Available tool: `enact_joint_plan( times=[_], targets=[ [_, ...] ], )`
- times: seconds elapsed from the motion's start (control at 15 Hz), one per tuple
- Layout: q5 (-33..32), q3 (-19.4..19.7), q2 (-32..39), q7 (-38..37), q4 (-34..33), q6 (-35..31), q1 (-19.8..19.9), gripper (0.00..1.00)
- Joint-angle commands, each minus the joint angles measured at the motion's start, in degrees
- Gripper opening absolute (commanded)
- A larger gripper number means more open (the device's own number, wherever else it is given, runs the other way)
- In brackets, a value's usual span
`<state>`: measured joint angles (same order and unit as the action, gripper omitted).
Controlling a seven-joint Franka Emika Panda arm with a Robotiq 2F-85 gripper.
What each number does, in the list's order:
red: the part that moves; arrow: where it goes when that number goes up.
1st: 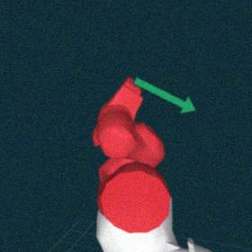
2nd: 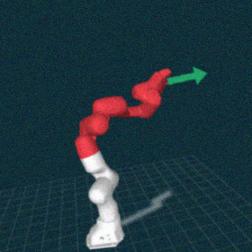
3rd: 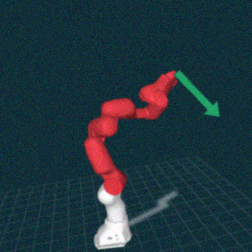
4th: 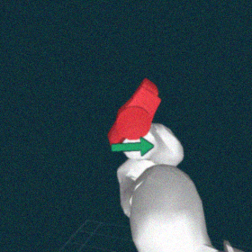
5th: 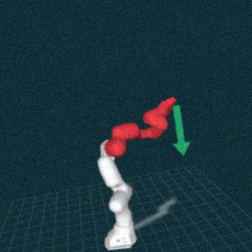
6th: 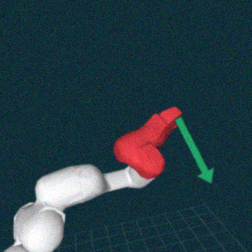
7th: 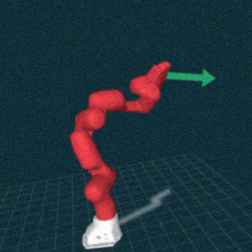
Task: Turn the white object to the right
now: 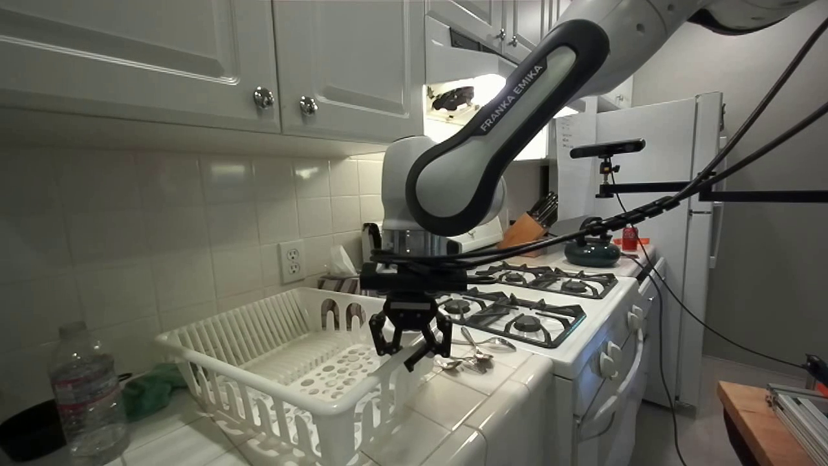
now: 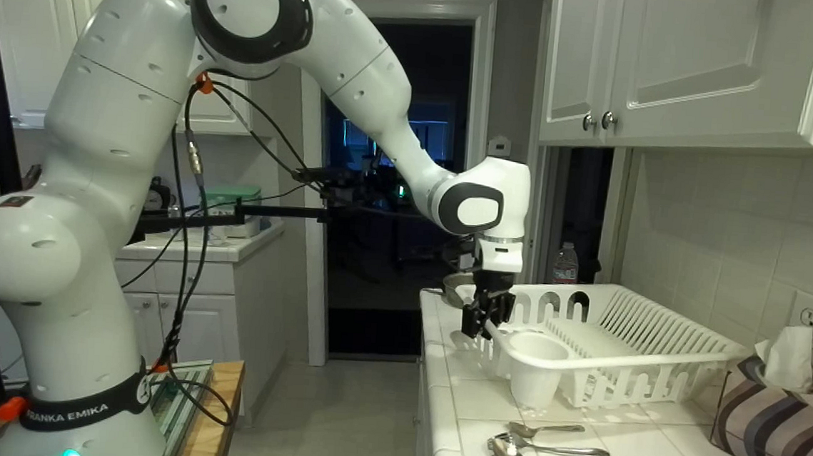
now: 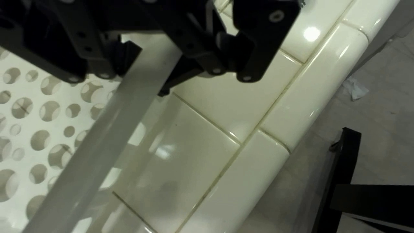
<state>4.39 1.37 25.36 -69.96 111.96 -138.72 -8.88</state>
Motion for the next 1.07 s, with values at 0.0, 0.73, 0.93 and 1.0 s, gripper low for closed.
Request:
enact_joint_plan(
  times=[0.0,0.73,0.93,1.0],
  targets=[
    [-0.5,0.4,-1.3,2.5,0.2,1.7,0.5,0.0],
    [-3.7,2.3,-4.8,13.0,1.0,6.5,2.0,0.0],
    [-5.2,2.5,-5.0,16.4,1.0,7.2,2.2,0.0],
    [-5.8,2.7,-5.0,17.1,0.9,7.3,2.2,0.0]
  ],
)
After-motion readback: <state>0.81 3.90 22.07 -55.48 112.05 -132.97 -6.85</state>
